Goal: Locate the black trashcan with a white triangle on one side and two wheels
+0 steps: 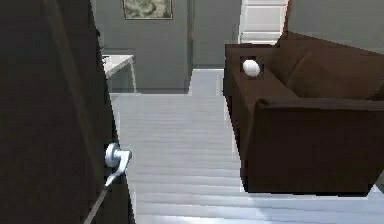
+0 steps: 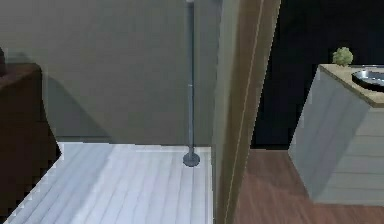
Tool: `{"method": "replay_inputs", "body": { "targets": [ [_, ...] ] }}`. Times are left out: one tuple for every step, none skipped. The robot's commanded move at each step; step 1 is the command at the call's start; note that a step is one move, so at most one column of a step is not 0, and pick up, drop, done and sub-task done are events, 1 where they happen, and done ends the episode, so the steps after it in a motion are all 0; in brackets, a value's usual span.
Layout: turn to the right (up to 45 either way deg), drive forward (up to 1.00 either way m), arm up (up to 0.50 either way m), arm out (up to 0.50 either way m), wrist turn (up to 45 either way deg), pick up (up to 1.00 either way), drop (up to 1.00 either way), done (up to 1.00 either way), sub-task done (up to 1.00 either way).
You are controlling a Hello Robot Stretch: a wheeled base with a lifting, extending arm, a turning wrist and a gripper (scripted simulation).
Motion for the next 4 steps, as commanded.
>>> {"method": "replay_inputs", "body": {
  "targets": [
    [3.0,0.0,0.0,0.0,0.0,0.0,0.0,0.0,0.0],
    [0.0,1.0,0.0,0.0,0.0,0.0,0.0,0.0,0.0],
    [0.0,1.0,0.0,0.0,0.0,0.0,0.0,0.0,0.0],
    [0.0,1.0,0.0,0.0,0.0,0.0,0.0,0.0,0.0]
  ]
}}
